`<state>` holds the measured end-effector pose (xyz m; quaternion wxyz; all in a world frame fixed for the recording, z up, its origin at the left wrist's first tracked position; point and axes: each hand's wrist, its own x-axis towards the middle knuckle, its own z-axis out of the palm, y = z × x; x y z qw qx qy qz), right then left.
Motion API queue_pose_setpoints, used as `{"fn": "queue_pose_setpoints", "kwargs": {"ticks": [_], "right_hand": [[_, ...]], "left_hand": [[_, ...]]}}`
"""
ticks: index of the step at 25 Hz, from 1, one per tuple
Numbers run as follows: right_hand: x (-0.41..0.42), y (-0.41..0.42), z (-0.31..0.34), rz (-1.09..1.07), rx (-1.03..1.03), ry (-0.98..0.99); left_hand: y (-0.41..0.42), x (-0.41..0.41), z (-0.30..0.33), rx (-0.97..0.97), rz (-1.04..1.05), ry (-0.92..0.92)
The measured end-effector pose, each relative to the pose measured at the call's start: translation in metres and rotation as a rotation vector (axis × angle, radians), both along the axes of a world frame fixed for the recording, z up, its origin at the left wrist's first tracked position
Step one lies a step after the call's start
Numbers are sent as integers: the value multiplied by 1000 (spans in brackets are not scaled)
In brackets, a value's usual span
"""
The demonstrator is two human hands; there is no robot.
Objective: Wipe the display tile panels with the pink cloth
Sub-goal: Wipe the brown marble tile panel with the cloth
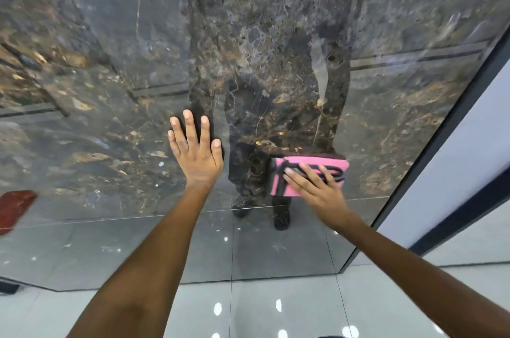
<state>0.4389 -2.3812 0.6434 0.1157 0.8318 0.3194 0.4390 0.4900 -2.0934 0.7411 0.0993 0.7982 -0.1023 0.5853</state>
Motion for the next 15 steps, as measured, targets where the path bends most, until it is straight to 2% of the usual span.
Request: {"fn": "queue_pose_setpoints", "kwargs": {"ticks": [2, 4, 5, 7, 9, 11, 12, 13, 15], "right_hand": [[5, 41, 3, 37, -99, -19], [1, 36, -11, 131, -350, 10], [-1, 19, -8, 150, -372, 38], [-6, -16, 28, 100, -165, 59], [-3, -35, 91, -35, 182, 36], [2, -33, 148, -78, 515, -52], [5, -25, 164, -49, 581, -78], [6, -15, 171, -6, 534, -87], [2, 3, 169, 87, 189, -87]], "left_hand": [[2, -6, -6, 2, 3, 21], [2, -9, -6, -14, 21, 35], [1, -9, -3, -21, 20, 50], [1, -12, 2, -26, 17, 82], [-3, -19, 2, -39, 27, 121], [-17, -29, 2, -134, -4, 201], [-31, -35, 7, -198, -35, 247], [-47, -40, 19, -229, -74, 271], [-74, -45, 58, -148, -180, 205]]}}
